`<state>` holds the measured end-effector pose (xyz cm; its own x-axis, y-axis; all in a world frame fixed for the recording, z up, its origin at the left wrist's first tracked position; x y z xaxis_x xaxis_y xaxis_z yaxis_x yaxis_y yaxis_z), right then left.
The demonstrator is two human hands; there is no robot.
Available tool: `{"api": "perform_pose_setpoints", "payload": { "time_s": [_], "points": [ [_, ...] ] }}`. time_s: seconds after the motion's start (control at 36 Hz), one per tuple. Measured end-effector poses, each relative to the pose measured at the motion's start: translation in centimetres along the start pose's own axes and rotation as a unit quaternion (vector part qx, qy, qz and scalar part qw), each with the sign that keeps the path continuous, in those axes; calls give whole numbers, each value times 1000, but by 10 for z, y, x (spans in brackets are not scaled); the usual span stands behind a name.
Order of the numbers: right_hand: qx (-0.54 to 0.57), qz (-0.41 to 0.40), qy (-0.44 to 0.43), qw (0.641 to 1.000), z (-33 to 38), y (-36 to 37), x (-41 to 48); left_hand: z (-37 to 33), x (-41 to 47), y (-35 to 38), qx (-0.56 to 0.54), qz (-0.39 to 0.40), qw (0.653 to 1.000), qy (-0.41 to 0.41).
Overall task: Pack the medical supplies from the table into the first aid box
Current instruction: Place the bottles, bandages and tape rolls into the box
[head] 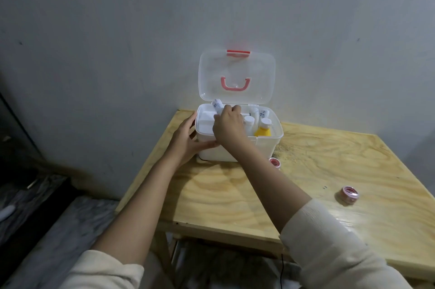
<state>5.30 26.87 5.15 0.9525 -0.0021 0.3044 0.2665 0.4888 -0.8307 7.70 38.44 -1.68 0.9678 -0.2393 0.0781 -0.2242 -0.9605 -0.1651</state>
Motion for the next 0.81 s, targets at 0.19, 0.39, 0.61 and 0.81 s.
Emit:
{"api": "perform_pose_setpoints", "payload": {
  "time_s": [0.19,0.39,0.61,0.81],
  "points": [
    [57,-21,3,998,-7,-2,-6,6,4,-3,21,-15,1000,-8],
    [17,-24,1,1000,-10,-3,-8,7,4,-2,36,-23,999,-10],
    [47,-49,-18,998,-10,-1,-7,7,5,-2,34,-37,999,-10],
    [42,-39,-17,998,-11,-2,-6,7,6,-2,32,-38,999,-4]
  ]
}}
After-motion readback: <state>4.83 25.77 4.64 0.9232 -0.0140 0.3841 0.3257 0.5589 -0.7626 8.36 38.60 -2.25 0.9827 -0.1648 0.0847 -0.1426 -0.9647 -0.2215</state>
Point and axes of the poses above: each hand's wrist, its own x-axis towards the middle knuckle, its own y-axis out of the palm, z = x × y, the point moved 4 cm from there along x, towards the middle knuckle, and after that the axes turned 10 degrees about -y, right-handed, at the moved point
